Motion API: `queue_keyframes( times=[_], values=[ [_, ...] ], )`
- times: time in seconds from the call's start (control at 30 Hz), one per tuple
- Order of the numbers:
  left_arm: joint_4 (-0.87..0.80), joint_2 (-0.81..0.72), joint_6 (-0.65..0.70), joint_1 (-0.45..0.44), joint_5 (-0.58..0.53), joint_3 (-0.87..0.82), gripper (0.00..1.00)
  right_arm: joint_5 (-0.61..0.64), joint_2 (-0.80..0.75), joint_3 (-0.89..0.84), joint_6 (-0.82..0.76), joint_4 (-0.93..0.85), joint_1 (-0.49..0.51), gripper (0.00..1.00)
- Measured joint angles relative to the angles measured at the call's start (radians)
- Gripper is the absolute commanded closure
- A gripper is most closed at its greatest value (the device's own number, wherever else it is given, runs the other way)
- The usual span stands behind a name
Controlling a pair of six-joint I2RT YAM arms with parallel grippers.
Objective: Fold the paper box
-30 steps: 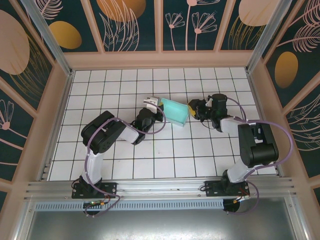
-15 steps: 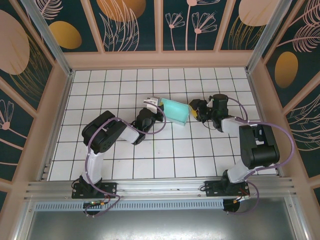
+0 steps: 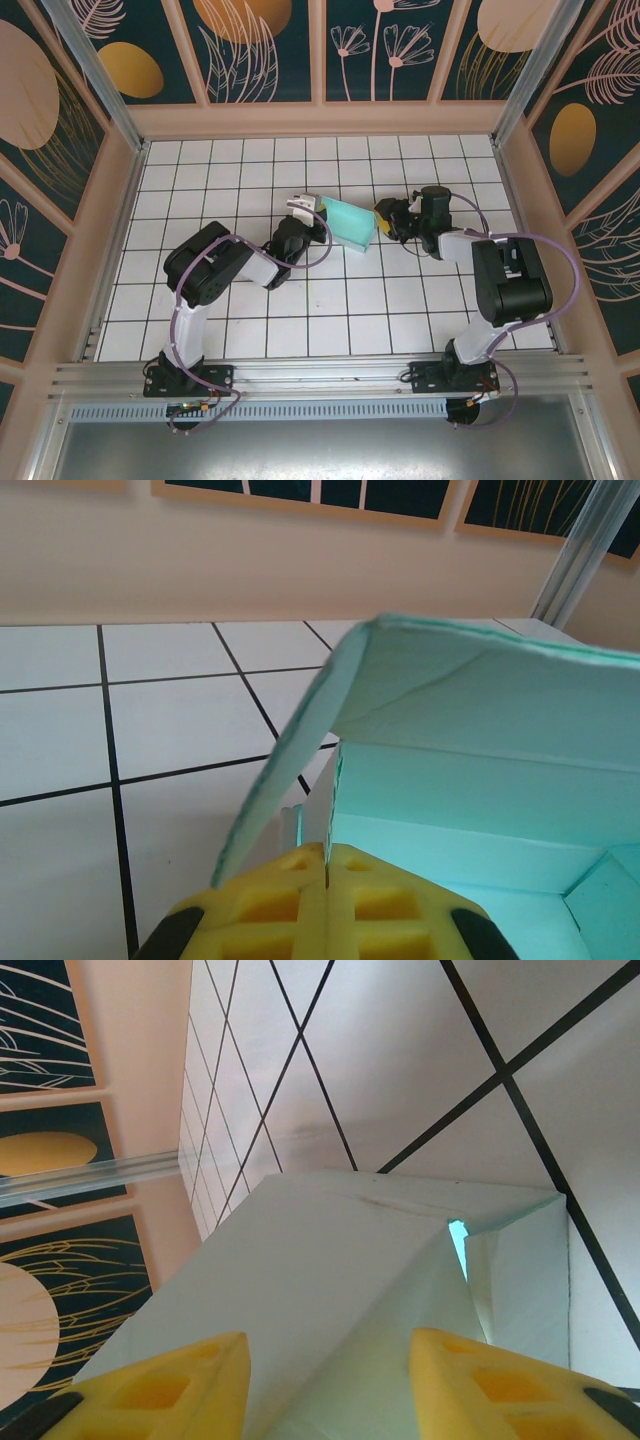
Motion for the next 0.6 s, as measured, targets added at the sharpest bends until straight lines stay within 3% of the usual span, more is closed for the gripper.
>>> queue_keyframes(
  times=[0.6],
  values=[
    [0.002, 0.006, 0.012, 0.000, -0.005, 0.000, 1.00, -0.026, 0.027, 0.005, 0.002, 0.002, 0.000, 0.46]
  ],
)
